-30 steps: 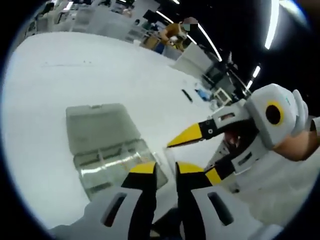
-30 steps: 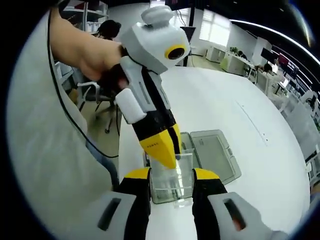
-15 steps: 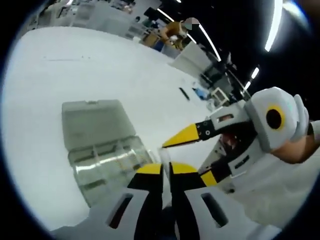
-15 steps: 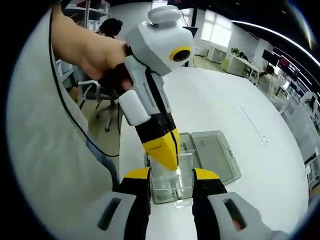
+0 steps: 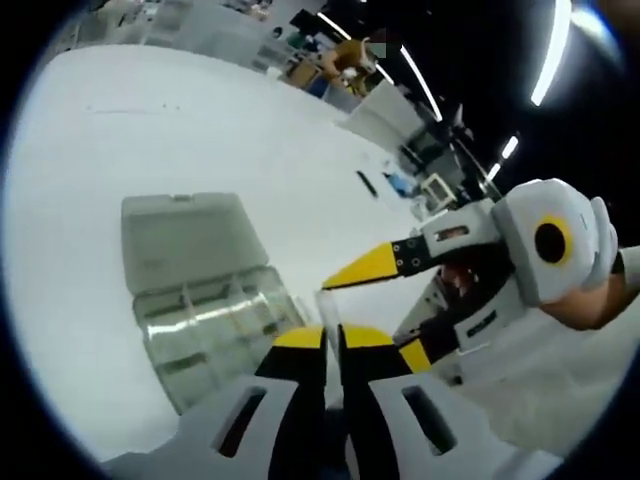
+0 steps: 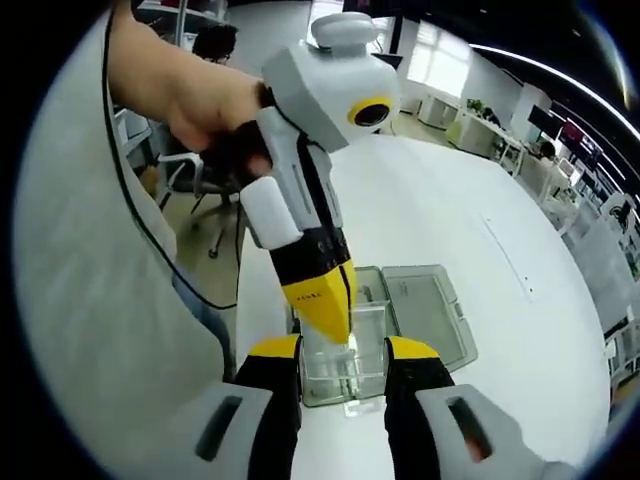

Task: Insert the divider into the dual guide fixture by aligning both edges with the guide slots and pushing it downward to the bottom, including one-sided entry, uneven engagement, binding, and posture correction.

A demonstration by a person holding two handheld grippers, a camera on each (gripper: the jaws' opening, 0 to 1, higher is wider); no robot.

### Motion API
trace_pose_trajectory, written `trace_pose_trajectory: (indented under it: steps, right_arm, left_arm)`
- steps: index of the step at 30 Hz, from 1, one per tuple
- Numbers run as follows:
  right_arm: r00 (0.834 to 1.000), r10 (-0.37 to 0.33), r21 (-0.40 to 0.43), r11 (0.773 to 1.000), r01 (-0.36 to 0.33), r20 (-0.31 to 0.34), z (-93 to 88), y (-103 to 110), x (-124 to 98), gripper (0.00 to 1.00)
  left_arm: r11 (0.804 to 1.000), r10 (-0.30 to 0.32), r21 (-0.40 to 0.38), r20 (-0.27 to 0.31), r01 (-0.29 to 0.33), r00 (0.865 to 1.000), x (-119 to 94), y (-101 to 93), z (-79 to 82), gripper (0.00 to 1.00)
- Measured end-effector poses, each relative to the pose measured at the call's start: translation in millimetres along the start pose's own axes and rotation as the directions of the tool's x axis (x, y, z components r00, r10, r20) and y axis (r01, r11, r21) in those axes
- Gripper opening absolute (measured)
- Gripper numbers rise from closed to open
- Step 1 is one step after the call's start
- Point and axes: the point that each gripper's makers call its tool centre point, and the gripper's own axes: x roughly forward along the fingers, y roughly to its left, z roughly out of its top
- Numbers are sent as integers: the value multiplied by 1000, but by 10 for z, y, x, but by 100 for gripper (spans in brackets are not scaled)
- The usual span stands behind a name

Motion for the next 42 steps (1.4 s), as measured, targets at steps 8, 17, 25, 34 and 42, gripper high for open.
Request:
trace_pose_trajectory:
  steps: [8, 17, 25, 34, 42]
  right_arm:
    - [1000, -1, -38, 999, 0, -9, -5, 13, 3, 27]
    - [1000, 1, -52, 999, -2, -11, 1, 20, 8, 27]
    - [1000, 3, -70, 998, -5, -24, -17, 41, 25, 28]
    - [999, -4, -58, 998, 2, -35, -53, -2, 17, 29]
    - [999, 2, -38, 999, -3, -37, -70, -36, 1, 28]
  left_arm:
    - [999, -18, -43, -13, 17, 1000, 5, -7, -25, 0]
    - [994, -28, -102, -5, 27, 1000, -2, -5, -34, 0]
    - [990, -34, -136, -5, 34, 999, 1, 13, -62, 0]
    - [990, -44, -131, 2, 43, 999, -15, 27, -55, 0]
    - [993, -40, -109, 6, 40, 999, -27, 64, -54, 0]
